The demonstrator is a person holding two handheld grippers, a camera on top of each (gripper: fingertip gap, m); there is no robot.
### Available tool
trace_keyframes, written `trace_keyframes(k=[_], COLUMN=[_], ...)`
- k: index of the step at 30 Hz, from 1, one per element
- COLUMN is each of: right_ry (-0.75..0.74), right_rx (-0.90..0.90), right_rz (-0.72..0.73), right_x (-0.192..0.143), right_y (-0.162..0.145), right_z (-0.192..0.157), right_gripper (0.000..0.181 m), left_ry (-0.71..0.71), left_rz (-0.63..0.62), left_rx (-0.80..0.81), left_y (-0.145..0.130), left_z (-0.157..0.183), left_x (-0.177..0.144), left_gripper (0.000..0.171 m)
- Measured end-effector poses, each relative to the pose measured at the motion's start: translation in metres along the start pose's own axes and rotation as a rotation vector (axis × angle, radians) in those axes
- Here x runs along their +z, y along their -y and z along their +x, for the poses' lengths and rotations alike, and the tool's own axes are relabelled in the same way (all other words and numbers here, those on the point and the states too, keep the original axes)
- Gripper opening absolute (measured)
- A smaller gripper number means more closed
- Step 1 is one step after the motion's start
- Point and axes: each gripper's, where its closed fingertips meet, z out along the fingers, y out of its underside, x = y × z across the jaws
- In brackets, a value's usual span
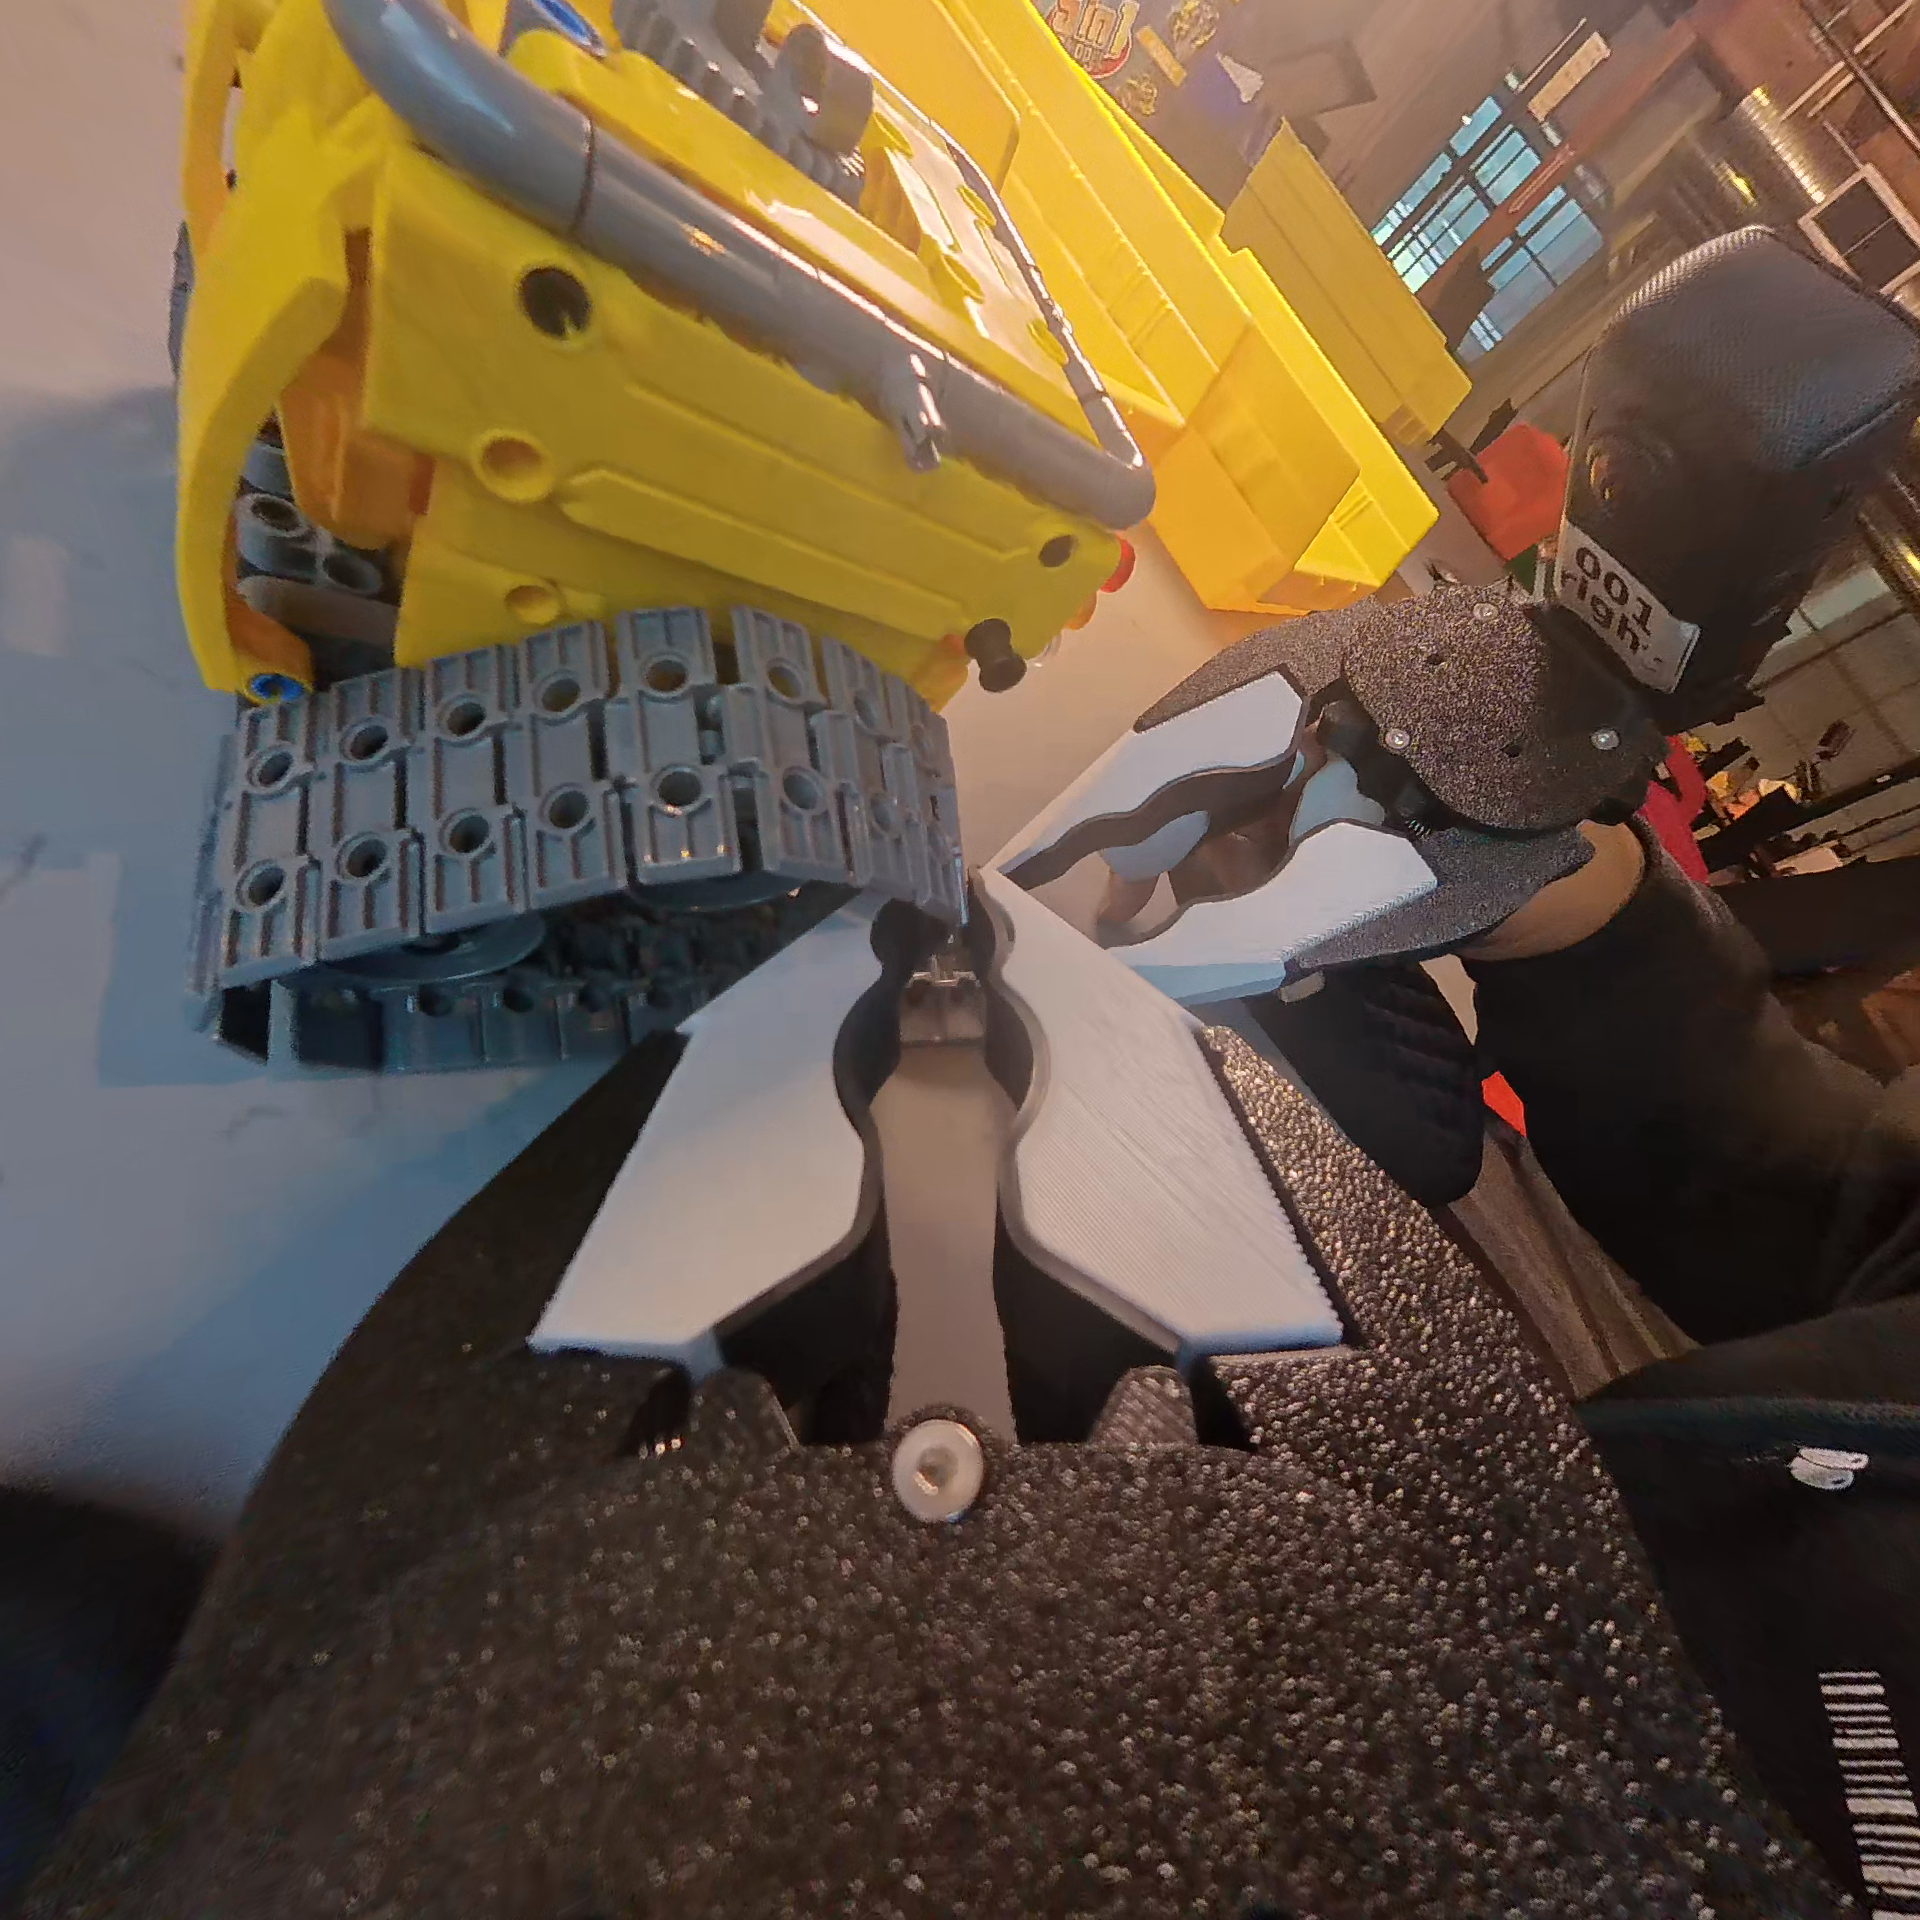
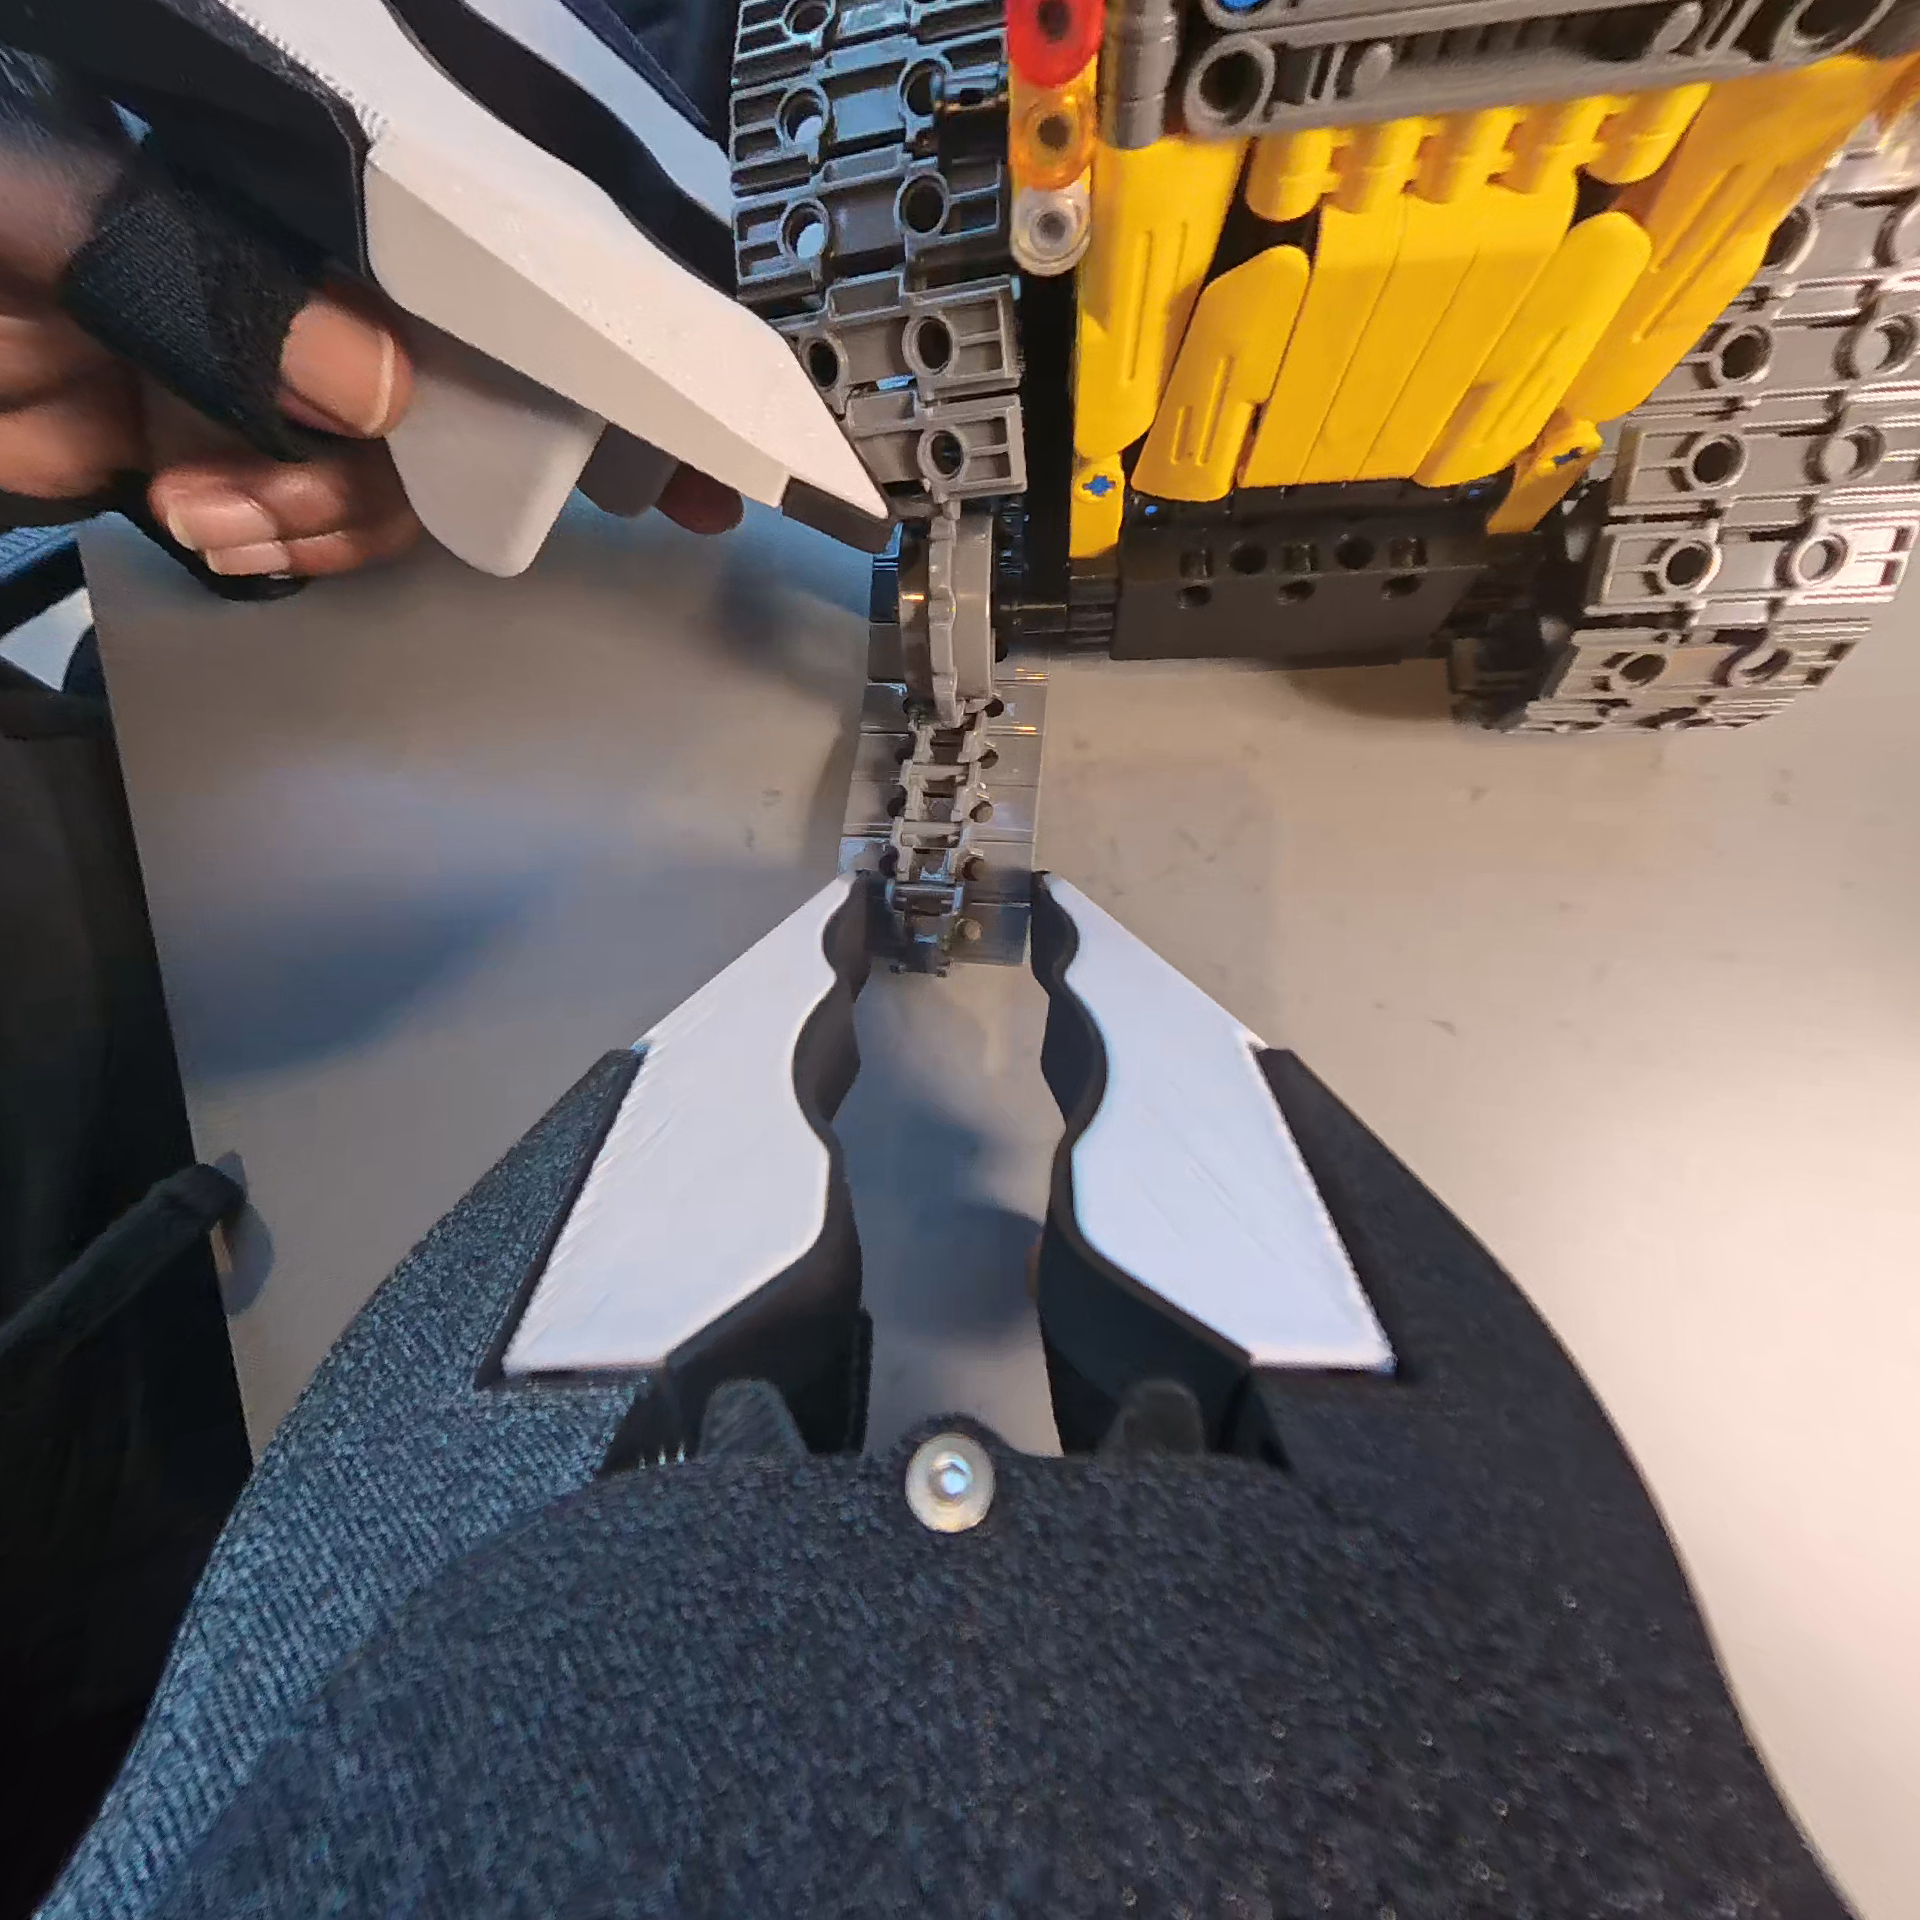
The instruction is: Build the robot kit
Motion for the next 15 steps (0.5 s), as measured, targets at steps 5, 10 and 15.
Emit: trace_keyframes(k=[5, 10, 15], right_ry=[0.137, 0.465, 0.622], right_rx=[0.119, 0.423, 0.554], right_rz=[0.055, 0.127, 0.2], right_x=[-0.006, -0.016, -0.021], right_y=[0.007, 0.024, 0.041], right_z=[-0.009, -0.016, -0.02], right_gripper=[0.033, 0.044, 0.047], left_ry=[-0.006, -0.01, -0.016], left_rz=[0.0, 0.0, 0.016], left_rx=[-0.001, -0.002, -0.011], left_y=[0.0, 0.0, 0.002], left_z=[0.0, 0.0, -0.001], left_x=[-0.001, -0.003, -0.005], left_gripper=[0.008, 0.007, 0.007])
